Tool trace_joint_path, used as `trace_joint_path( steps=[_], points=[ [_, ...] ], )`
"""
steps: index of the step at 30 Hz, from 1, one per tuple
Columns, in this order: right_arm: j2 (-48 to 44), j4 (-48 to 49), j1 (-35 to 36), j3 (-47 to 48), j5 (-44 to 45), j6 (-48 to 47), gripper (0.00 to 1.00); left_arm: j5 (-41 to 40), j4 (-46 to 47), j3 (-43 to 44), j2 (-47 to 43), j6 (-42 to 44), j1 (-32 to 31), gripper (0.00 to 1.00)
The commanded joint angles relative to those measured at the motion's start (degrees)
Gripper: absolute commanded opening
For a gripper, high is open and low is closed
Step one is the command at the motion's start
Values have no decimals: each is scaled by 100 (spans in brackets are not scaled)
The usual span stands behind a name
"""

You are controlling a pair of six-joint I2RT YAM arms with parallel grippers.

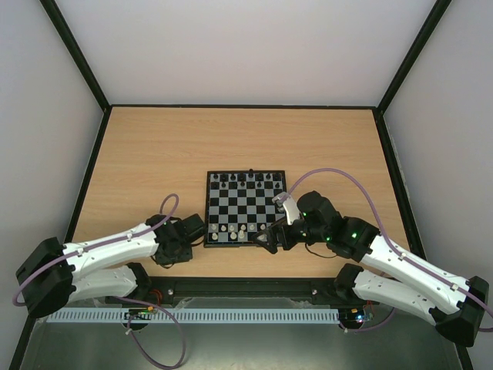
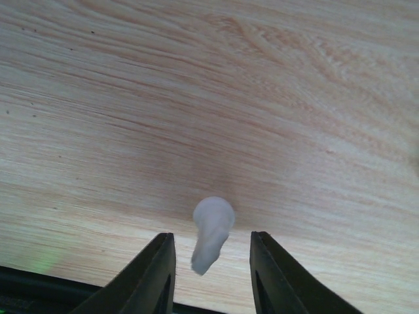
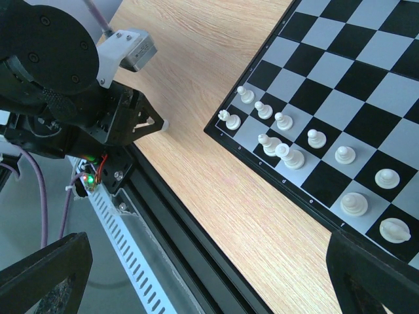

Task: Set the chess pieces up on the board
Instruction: Pick up the chess piece at the center of the board, then place the chess piece on the chessboard.

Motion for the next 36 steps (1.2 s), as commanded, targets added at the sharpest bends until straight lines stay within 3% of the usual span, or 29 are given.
trace_joint_path(
  steps=[1,9,16,27,36],
  points=[
    [-22,61,-3,-68,-39,-61,99,123,224,-34,125,175,43,31],
    [-15,52,-10,-68,-29,-52,99,202,349,-61,244,267,43,2],
    [1,54,-12,-62,-16,-56,99,109,-21,676,353,434,10,2],
    [-20,16,-6,-45,85,-35,99,23,-272,2280,1390,678,-477,2],
    [-69,8,-6,-40,56,-41,99,75,-53,2826,2086,717,-836,2]
  ],
)
